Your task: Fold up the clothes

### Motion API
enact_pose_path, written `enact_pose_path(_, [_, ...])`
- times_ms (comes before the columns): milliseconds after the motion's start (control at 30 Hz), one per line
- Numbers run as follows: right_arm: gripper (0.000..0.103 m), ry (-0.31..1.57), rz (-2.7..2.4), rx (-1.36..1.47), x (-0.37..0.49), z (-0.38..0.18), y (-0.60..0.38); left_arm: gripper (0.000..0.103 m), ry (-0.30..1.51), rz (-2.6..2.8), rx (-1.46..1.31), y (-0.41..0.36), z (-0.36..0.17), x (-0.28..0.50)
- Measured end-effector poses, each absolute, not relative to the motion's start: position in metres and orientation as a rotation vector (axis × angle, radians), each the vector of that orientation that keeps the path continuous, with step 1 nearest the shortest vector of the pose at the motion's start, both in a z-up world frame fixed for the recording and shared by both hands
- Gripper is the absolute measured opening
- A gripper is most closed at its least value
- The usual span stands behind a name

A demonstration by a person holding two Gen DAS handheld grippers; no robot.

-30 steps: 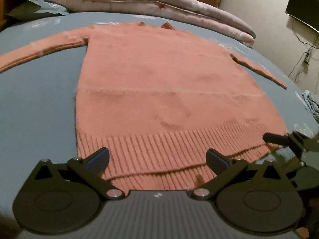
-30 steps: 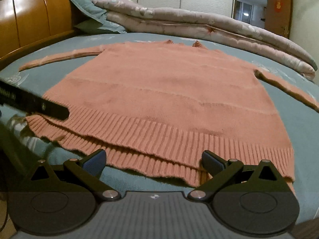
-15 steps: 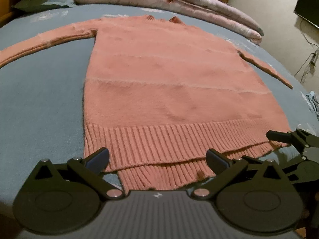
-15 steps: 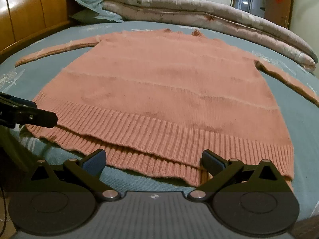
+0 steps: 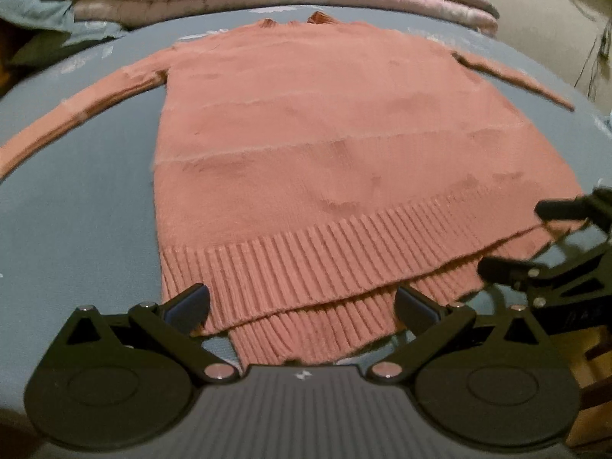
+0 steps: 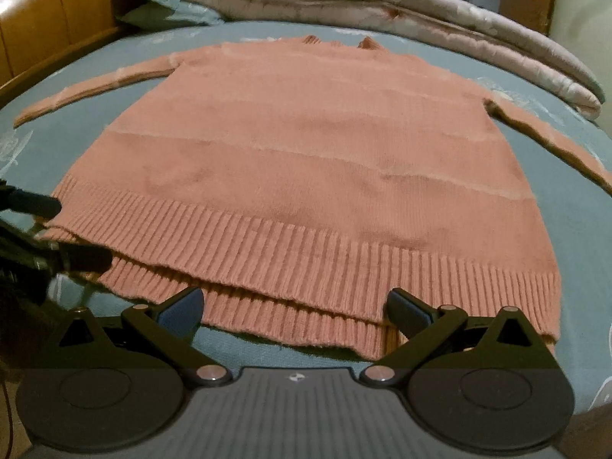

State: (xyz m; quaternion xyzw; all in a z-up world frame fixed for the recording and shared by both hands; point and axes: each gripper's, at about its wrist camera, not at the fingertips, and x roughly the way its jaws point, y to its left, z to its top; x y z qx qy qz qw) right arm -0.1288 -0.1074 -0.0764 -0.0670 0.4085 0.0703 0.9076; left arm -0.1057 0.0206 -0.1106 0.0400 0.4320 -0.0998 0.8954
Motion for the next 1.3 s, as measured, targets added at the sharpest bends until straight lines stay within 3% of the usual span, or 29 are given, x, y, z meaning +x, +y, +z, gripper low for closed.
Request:
enact_pose_path(267, [0.103, 0.831, 0.133, -0.164, -0.132, -0.067, -0.107, 0.102, 0.88, -0.146, 0.096, 0.016, -0.09, -0.104])
enact_pose_path(567, [0.103, 0.624, 0.164, -0.123, -0.12, -0.021, -0.131, 0.102, 0.756, -0.179, 0.037, 0.02, -0.06, -0.079])
enact_pose_path(1000, [0.103, 0.662, 0.045, -0.005, 0.033, -0.036, -0.161, 0.102, 0.897, -0.16, -0.074, 0.021, -0.084, 0.061])
enact_pose_path(1300, [0.103, 0.754, 0.024, -0.064, 0.045, -0.07, -0.163, 0.102, 0.928, -0.134, 0.044, 0.01, -0.109, 0.08])
